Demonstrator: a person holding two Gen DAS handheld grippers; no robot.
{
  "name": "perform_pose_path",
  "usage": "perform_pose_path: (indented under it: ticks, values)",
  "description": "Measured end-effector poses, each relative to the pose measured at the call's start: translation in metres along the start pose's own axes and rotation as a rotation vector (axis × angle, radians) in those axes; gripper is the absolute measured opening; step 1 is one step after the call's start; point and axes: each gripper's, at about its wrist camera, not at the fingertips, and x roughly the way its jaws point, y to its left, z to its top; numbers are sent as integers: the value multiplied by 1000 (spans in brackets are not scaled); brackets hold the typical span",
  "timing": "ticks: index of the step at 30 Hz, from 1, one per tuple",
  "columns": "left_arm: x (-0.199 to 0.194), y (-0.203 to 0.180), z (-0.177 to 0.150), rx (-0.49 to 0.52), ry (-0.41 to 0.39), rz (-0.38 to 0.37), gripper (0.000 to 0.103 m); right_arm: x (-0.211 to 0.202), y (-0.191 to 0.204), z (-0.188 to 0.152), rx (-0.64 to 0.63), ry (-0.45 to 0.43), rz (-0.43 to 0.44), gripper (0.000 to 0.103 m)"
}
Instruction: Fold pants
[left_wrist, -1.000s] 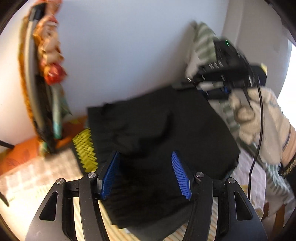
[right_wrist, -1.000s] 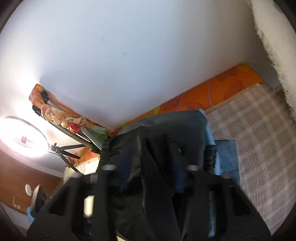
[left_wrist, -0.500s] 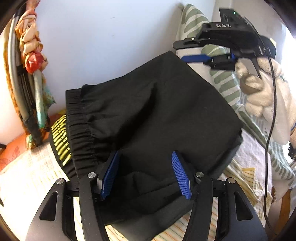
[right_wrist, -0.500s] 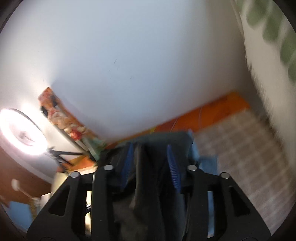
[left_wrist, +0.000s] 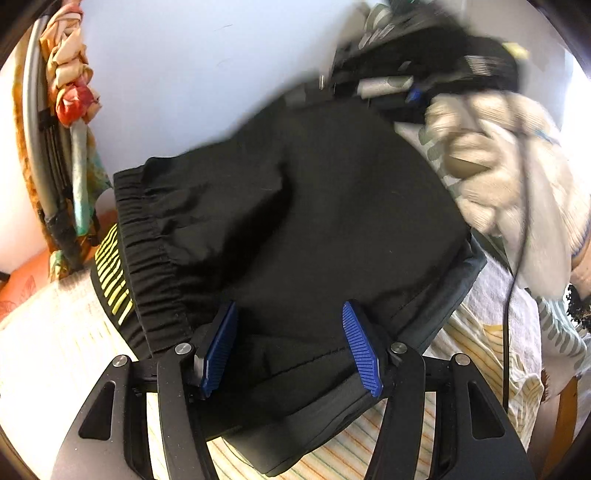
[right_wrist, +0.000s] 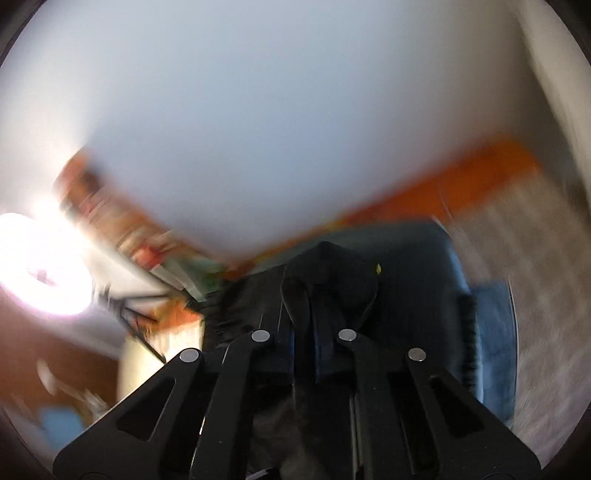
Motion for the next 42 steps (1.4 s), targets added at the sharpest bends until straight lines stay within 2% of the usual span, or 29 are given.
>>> perform_pose_path:
  ticks: [2, 4, 6, 8, 10, 11, 12, 13, 14, 17, 21, 25, 26, 27, 28, 31, 34, 36, 38, 40, 42]
  values:
    - [-1, -1, 0, 6, 1, -3, 58, -24, 41, -13, -240, -65, -21, 7]
    - [-3, 0, 5, -11, -5, -29, 58, -43, 63, -24, -390, -91, -66, 7]
    - [-1, -2, 14, -25, -10, -52, 58, -57, 72, -31, -539, -107, -171, 6]
    - [-3, -9, 11, -14, -11, -49, 58, -58, 56, -29, -589, -92, -276, 6]
    - [-2, -12, 13, -10, -2, -49, 58, -45, 20, -18, -499, -11, -344, 6]
    - [-5, -14, 11, -13, -2, -50, 58, -37, -1, -14, -422, 51, -382, 13]
    - [-8, -16, 12, -13, -5, -56, 58, -32, -9, -13, -363, 65, -403, 18]
    - [-11, -18, 13, -8, -8, -55, 58, -36, -19, -14, -299, 59, -390, 21]
    - [-14, -18, 13, -2, -12, -49, 58, -44, -29, -17, -224, 47, -325, 26]
    - [-19, -23, 15, -9, -25, -36, 58, -65, -40, -36, -141, 26, -226, 39]
    - [-44, 1, 5, -51, -66, -24, 58, -75, -41, -73, -72, 68, -93, 41]
    - [-66, 23, -9, -115, -87, -16, 58, -81, -31, -107, -106, 120, -78, 41]
    - [-73, 27, -12, -121, -95, -5, 58, -79, -28, -115, -131, 140, -105, 39]
    - [-75, 30, -14, -123, -99, 5, 58, -78, -26, -117, -148, 152, -136, 32]
    - [-80, 34, -16, -129, -104, 17, 58, -77, -23, -119, -164, 160, -156, 15]
    - [-100, 50, -24, -167, -122, 38, 58, -78, -14, -116, -201, 163, -195, 9]
    - [-120, 58, -30, -181, -127, 56, 58, -78, -17, -109, -235, 162, -345, 9]
    - [-131, 60, -34, -179, -128, 72, 58, -75, -20, -106, -212, 196, -368, 20]
    - [-145, 59, -38, -177, -132, 86, 58, -77, -19, -108, -187, 203, -375, 37]
    - [-161, 59, -43, -173, -142, 103, 58, -87, -8, -112, -212, 162, -414, 46]
    - [-179, 57, -47, -169, -154, 116, 58, -101, 1, -118, -211, 121, -415, 46]
